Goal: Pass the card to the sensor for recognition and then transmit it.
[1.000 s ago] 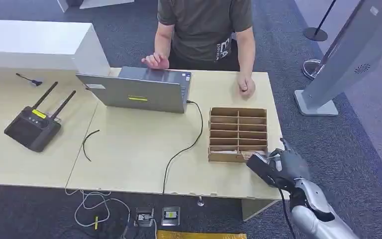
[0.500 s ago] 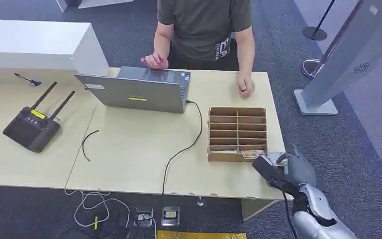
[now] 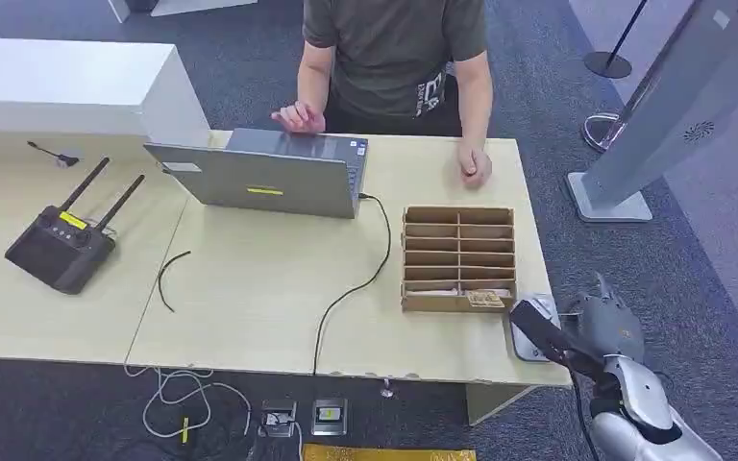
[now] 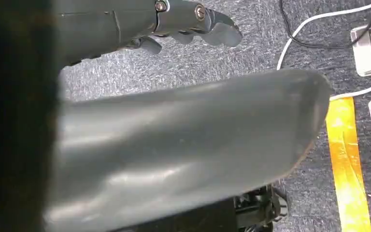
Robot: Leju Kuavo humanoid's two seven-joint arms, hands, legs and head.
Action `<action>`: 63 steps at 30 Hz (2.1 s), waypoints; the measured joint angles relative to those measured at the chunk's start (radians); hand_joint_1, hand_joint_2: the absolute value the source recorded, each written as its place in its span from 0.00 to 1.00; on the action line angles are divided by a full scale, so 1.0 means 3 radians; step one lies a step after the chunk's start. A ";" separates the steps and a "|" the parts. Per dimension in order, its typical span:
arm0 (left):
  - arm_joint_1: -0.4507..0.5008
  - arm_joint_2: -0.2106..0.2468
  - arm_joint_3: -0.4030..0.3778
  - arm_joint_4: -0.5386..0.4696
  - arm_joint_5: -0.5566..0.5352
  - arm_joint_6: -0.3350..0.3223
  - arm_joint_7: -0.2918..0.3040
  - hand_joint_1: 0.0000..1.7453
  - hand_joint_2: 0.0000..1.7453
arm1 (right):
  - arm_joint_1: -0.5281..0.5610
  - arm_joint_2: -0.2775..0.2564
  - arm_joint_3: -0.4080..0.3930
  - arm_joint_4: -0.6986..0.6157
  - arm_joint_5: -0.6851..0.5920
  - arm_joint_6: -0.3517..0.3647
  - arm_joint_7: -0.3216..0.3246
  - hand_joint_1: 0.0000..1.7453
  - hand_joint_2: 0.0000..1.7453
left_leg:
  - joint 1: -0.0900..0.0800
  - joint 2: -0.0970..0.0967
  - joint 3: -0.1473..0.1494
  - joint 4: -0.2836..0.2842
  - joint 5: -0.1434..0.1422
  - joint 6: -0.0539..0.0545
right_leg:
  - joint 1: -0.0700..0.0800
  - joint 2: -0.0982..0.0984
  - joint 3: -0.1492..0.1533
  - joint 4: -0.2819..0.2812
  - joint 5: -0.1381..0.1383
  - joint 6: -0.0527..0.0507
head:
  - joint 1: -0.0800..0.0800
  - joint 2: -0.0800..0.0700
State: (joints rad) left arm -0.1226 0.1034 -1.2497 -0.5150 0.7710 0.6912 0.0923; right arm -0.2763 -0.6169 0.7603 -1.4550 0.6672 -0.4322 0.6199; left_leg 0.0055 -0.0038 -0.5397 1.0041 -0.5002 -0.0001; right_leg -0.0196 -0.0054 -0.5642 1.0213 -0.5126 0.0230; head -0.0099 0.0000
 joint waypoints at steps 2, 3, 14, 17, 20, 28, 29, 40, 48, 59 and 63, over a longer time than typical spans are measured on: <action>-0.0001 0.0004 0.0000 -0.0006 -0.0025 -0.0010 0.0000 0.00 0.00 | 0.0006 -0.0034 -0.0024 -0.0049 0.0028 -0.0003 0.0047 1.00 1.00 | 0.0000 0.0000 0.0000 0.0000 0.0000 0.0000 | 0.0000 0.0000 0.0000 0.0000 0.0000 0.0000 | 0.0000 0.0000; -0.0003 0.0004 0.0000 -0.0006 -0.0034 -0.0015 0.0000 0.00 0.00 | 0.0009 -0.0062 -0.0037 -0.0085 0.0043 -0.0004 0.0066 1.00 1.00 | 0.0000 0.0000 0.0000 0.0000 0.0000 0.0000 | 0.0000 0.0000 0.0000 0.0000 0.0000 0.0000 | 0.0000 0.0000; -0.0037 0.0008 0.0006 0.0005 -0.0106 -0.0069 -0.0017 0.00 0.00 | 0.0035 -0.0283 -0.0258 -0.0444 0.0646 0.0217 0.0242 1.00 1.00 | 0.0000 0.0000 0.0001 0.0001 0.0000 0.0000 | 0.0000 0.0000 0.0001 0.0000 0.0001 0.0001 | 0.0000 0.0000; -0.0038 0.0008 0.0008 0.0005 -0.0106 -0.0069 -0.0017 0.00 0.00 | 0.0035 -0.0286 -0.0265 -0.0449 0.0655 0.0224 0.0243 1.00 1.00 | 0.0000 0.0000 0.0001 0.0000 0.0000 0.0000 | 0.0000 0.0000 0.0001 0.0000 0.0001 0.0001 | 0.0000 0.0000; -0.0041 0.0008 0.0022 0.0017 -0.0132 -0.0070 -0.0023 0.00 0.00 | 0.0042 -0.0352 -0.0487 -0.0660 0.1002 0.0421 0.0256 1.00 1.00 | 0.0000 0.0000 0.0000 0.0000 0.0000 0.0000 | 0.0000 0.0001 0.0000 0.0000 0.0001 0.0001 | 0.0000 0.0000; -0.0079 -0.0028 0.0052 0.0059 -0.0243 -0.0179 -0.0047 0.00 0.00 | -0.0254 -0.0283 -0.0591 -0.0950 0.1012 0.0673 0.0109 1.00 1.00 | 0.0000 -0.0001 -0.0001 0.0000 0.0001 0.0000 | 0.0000 -0.0001 0.0003 0.0000 0.0001 0.0000 | 0.0000 0.0000; -0.0085 -0.0032 0.0056 0.0062 -0.0256 -0.0186 -0.0047 0.00 0.00 | -0.0271 -0.0261 -0.0577 -0.0949 0.0996 0.0650 0.0084 1.00 1.00 | 0.0000 -0.0001 -0.0001 0.0000 0.0001 0.0000 | 0.0000 -0.0001 0.0003 0.0000 0.0001 0.0000 | 0.0001 0.0000; -0.0135 -0.0060 0.0086 0.0103 -0.0384 -0.0252 -0.0022 0.00 0.00 | -0.0370 0.0053 -0.0388 -0.0874 0.0900 0.0481 -0.0088 1.00 1.00 | 0.0001 -0.0001 -0.0002 0.0000 0.0001 0.0000 | 0.0001 -0.0002 0.0002 0.0001 0.0000 0.0000 | 0.0000 0.0000; -0.0126 -0.0081 0.0105 0.0116 -0.0369 -0.0250 -0.0022 0.00 0.00 | -0.0415 0.0164 -0.0332 -0.0829 0.0891 0.0483 -0.0150 1.00 1.00 | 0.0001 -0.0003 -0.0003 0.0000 0.0001 0.0000 | 0.0001 -0.0004 0.0002 0.0001 0.0000 0.0000 | 0.0000 0.0000; -0.0101 -0.0127 0.0160 0.0156 -0.0365 -0.0267 -0.0023 0.00 0.00 | -0.0467 0.0266 -0.0331 -0.0740 0.0888 0.0446 -0.0234 0.00 1.00 | 0.0001 -0.0003 -0.0005 0.0000 0.0000 0.0000 | 0.0001 -0.0004 0.0000 0.0001 0.0000 0.0000 | 0.0000 0.0000; -0.0102 -0.0145 0.0186 0.0182 -0.0380 -0.0278 -0.0028 0.00 0.00 | -0.0466 0.0308 -0.0343 -0.0704 0.0884 0.0271 -0.0329 0.00 0.00 | 0.0001 -0.0003 -0.0004 0.0000 0.0001 0.0000 | 0.0001 -0.0003 -0.0001 0.0001 0.0000 0.0000 | 0.0001 0.0000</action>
State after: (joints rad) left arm -0.1532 0.0599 -1.1940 -0.4604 0.6569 0.6077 0.0839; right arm -0.4160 -0.5245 0.6573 -1.6663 0.9323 -0.3510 0.5211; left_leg 0.0058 -0.0047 -0.5410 1.0040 -0.5000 -0.0001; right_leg -0.0194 -0.0063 -0.5643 1.0214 -0.5126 0.0229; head -0.0095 0.0000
